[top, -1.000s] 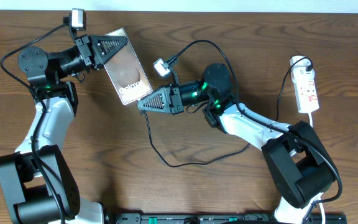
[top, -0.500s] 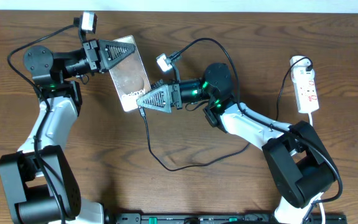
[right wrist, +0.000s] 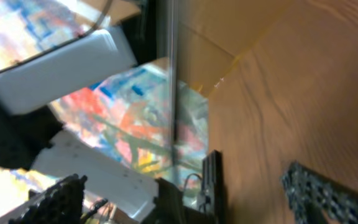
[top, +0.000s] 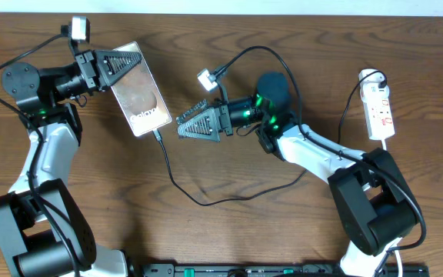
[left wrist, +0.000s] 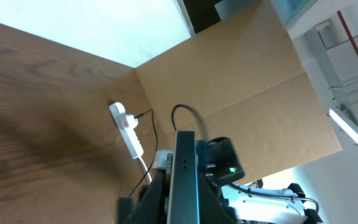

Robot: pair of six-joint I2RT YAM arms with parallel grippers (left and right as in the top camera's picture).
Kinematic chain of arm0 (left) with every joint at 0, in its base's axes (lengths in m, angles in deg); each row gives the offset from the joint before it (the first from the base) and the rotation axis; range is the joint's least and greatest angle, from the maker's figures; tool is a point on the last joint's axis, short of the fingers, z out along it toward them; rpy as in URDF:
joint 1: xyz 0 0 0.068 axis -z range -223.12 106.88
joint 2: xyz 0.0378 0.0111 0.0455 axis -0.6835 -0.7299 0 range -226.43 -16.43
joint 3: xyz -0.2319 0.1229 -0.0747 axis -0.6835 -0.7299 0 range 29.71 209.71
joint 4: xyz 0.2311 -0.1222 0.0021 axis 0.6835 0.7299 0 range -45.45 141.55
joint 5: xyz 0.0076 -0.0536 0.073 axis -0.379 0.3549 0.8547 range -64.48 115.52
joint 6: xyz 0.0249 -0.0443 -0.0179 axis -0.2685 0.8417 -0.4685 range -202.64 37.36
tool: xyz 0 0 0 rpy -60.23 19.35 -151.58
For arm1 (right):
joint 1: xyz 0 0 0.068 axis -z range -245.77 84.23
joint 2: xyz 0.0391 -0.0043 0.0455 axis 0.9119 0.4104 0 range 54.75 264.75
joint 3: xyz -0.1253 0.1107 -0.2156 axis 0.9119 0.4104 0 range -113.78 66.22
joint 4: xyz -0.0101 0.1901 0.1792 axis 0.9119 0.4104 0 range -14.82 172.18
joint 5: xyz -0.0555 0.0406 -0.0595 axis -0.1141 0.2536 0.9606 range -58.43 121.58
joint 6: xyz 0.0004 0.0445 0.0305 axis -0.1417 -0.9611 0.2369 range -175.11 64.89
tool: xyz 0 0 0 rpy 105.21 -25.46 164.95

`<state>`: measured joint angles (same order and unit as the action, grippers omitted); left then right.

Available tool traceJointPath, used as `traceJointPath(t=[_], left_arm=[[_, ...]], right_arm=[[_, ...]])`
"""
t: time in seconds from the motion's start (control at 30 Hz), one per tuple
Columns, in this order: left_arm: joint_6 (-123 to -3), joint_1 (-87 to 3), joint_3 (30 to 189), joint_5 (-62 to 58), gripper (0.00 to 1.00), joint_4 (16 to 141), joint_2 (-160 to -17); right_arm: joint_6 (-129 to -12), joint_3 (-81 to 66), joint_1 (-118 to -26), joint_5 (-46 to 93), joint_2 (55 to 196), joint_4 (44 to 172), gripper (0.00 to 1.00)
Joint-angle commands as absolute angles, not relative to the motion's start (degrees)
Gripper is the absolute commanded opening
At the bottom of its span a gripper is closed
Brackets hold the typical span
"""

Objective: Plug charger to phone and switch on socket
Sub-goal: 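Open the right gripper, release the plug, and withdraw it rightward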

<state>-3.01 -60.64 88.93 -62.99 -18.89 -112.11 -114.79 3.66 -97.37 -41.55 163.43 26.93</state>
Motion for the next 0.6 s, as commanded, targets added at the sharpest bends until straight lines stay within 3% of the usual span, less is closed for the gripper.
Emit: traceJointPath(t=[0.0, 0.1, 0.23, 0.43, 0.57], left_arm=[[-3.0, -60.6, 89.2, -64.0, 0.07, -19.4, -111.3], [-3.1, -60.6, 89.2, -64.0, 0.07, -19.4, -111.3], [-3.2, -60.6, 89.2, -64.0, 0.07, -19.4, -111.3], [-4.7, -60.6, 89.2, -64.0, 0.07, -19.4, -111.3], [-5.8, -60.5, 89.2, -64.0, 0.07, -19.3, -111.3]], right_arm=[[-104.1, 3.1, -96.7, -39.9, 163.5, 38.1, 0.99], [-96.3, 3.1, -95.9, -33.4, 163.5, 55.1, 0.99], [-91.5, 3.1, -95.2, -27.7, 163.5, 64.7, 0.99], [-80.8, 0.9, -92.2, -4.5, 160.0, 93.6, 0.99], [-79.7, -0.7, -91.8, 9.0, 155.5, 104.6, 0.99]])
